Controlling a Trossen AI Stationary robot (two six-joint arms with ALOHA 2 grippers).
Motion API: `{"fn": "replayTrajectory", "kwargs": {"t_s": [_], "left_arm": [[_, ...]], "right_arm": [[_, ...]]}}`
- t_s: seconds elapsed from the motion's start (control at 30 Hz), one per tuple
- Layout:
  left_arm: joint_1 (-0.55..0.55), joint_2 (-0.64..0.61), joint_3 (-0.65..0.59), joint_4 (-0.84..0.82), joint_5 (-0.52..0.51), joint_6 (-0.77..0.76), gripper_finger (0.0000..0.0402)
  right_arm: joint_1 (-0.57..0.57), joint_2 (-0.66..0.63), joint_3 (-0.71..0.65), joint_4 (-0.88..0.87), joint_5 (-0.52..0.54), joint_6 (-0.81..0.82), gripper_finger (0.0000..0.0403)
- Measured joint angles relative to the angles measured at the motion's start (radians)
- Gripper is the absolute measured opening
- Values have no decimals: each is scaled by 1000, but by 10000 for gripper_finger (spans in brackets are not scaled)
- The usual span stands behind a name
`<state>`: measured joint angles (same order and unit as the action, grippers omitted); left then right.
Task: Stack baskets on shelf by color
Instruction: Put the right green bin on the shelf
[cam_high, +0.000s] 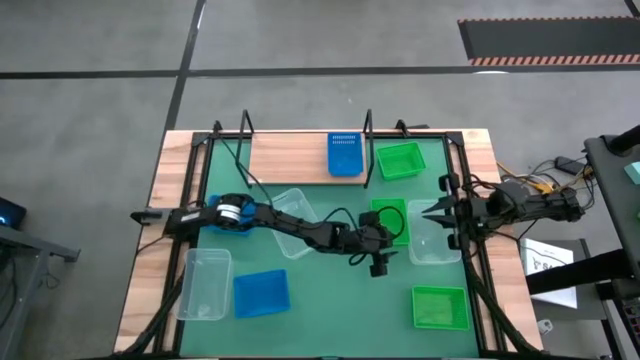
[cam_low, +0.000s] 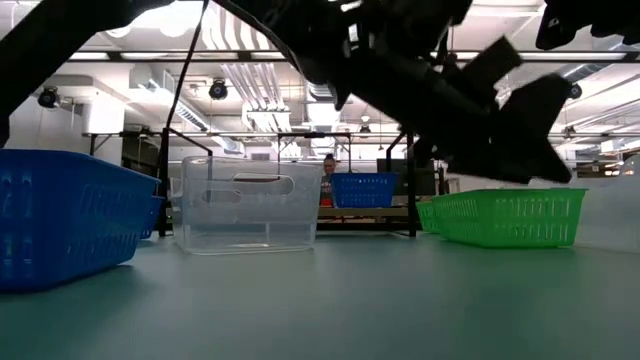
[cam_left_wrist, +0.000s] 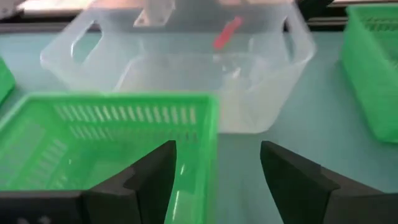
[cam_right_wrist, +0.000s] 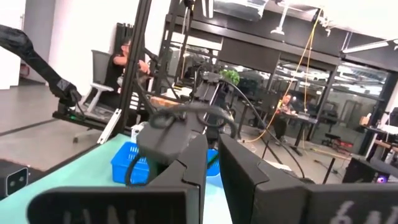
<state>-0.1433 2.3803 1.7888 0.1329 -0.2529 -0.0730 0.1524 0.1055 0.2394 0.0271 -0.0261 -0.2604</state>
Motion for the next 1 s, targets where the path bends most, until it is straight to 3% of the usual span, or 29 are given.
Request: {"fn": "replayTrajectory", "kwargs": {"t_s": [0.43, 0.63, 0.83, 1.0], "left_arm": [[0, 6, -27, -16, -35, -24, 203], [0, 6, -28, -14, -24, -20, 132], [-2, 5, -21, -16, 1, 12, 24], [-22, -41, -22, -58, 35, 82, 4]], "right_arm": [[0, 2, 0, -23, 2, 25, 34], [0, 2, 0, -23, 2, 25, 33], [0, 2, 0, -23, 2, 24, 33], [0, 2, 0, -23, 2, 24, 33]]}}
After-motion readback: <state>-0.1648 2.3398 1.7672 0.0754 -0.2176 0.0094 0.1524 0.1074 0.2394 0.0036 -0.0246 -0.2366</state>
